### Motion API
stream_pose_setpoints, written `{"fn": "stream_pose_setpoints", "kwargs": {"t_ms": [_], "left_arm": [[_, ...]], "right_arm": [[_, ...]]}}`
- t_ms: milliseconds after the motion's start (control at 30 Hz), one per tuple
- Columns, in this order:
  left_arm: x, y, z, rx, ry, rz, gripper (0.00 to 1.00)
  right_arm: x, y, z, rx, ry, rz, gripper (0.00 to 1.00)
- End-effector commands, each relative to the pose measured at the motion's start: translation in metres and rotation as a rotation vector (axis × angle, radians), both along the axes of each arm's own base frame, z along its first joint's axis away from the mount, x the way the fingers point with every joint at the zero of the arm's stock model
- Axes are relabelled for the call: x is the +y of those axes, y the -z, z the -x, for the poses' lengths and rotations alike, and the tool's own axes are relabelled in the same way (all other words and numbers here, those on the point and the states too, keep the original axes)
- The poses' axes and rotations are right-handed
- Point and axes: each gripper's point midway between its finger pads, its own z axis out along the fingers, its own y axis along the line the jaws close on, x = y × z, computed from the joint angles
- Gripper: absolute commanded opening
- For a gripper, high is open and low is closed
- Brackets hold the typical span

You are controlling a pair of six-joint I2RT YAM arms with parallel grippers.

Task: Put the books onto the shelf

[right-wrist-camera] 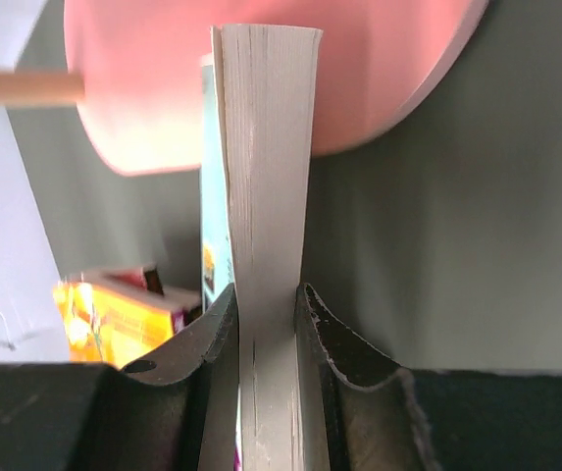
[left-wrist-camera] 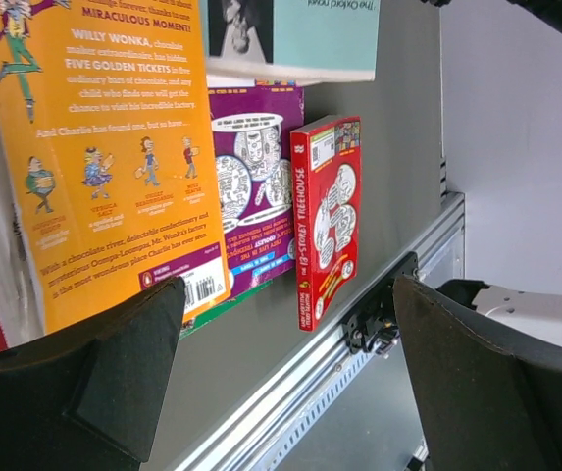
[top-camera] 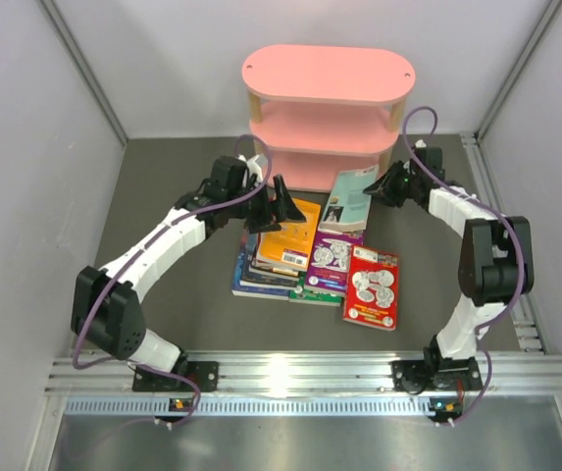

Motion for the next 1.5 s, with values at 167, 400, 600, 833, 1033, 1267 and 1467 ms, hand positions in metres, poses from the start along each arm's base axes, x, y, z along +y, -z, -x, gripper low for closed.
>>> {"fn": "stream_pose_setpoints", "kwargs": {"t_ms": [167,400,600,833,1033,1267,1467], "left_arm": [[0.019,-0.005,0.003,-0.029,-0.019,-0.029,0.92],[0.018,-0.002,-0.003,-0.014,-0.012,-0.03,0.92],[0.016,0.0,-0.003,-0.003,-0.009,-0.021,0.92],[0.018,-0.002,-0.005,-0.021,-0.024,-0.025,0.92],[0.022,-0.01,-0.004,-0.039,-0.043,-0.025,0.92],[0.029,-0.013,0.004,-0.043,-0.068,-0.032,0.92],[0.043,-0.023,0.02,-0.063,-0.097,-0.047,0.92]], "right_arm": [[0.0,-0.016,-0.07,-0.126,-0.01,-0.084,0.0],[0.0,0.007,-0.077,-0.05,-0.022,-0.107,0.37],[-0.042,0.002,-0.068,-0.044,0.036,-0.055,0.64],[-0.067,-0.01,-0.011,-0.009,0.017,0.056,0.66],[-0.014,-0.038,0.045,-0.061,-0.076,0.019,0.18],[0.068,-0.033,0.074,-0.08,-0.154,-0.04,0.0],[0.08,-0.002,0.05,-0.061,-0.082,-0.104,0.0]]}}
